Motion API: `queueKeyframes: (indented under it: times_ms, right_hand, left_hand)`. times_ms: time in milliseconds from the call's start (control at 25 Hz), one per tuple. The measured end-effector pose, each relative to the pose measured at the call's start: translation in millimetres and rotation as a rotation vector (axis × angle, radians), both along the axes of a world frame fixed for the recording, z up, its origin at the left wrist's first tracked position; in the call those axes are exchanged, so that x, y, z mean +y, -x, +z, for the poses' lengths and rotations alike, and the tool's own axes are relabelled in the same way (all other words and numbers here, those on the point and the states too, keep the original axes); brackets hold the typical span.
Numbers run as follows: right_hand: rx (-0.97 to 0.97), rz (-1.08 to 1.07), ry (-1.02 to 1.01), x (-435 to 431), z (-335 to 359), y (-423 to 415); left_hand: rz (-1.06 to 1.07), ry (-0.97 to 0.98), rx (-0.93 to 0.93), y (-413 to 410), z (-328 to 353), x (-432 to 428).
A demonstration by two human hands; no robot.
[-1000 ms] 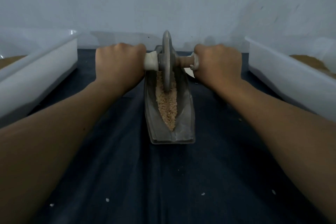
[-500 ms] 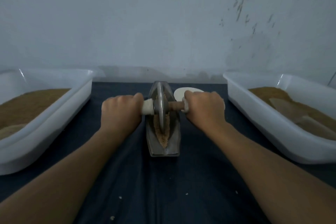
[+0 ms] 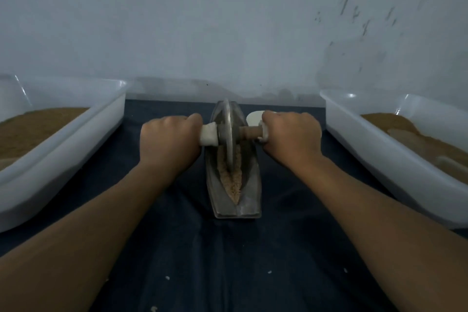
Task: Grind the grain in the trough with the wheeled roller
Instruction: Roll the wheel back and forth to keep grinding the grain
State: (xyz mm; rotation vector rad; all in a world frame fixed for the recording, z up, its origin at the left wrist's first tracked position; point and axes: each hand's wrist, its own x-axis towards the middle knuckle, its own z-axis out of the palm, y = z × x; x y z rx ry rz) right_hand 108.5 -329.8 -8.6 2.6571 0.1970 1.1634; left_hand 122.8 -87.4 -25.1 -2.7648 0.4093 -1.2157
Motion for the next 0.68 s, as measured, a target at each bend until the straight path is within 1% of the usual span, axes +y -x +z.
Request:
queueKeyframes:
  times_ms: [160, 360, 480, 560, 680]
  right_hand:
    - [-0.049, 0.041, -0.021, -2.6, -0.2, -21.1]
    - [-0.065, 0.027, -0.002, -1.9, 0.4, -30.0]
    - [0.006, -0.001, 0.008, -1.3, -0.7, -21.8]
    - [0.043, -0.011, -0.003, 0.5, -1.4, -8.4]
    - [0.147, 0.003, 0.042, 2.5, 9.0, 17.1]
  left_hand:
    - [0.011, 0.003, -0.017, -20.0, 0.9, -3.8]
    - [0.024, 0.029, 0.003, -24.8, -0.4, -4.7]
    - [0.025, 0.018, 0.030, -14.4, 2.4, -5.3]
    - [0.032, -0.022, 0.056, -3.8, 5.1, -4.6]
    - [0.025, -0.089, 0.139, 16.8, 11.1, 1.2]
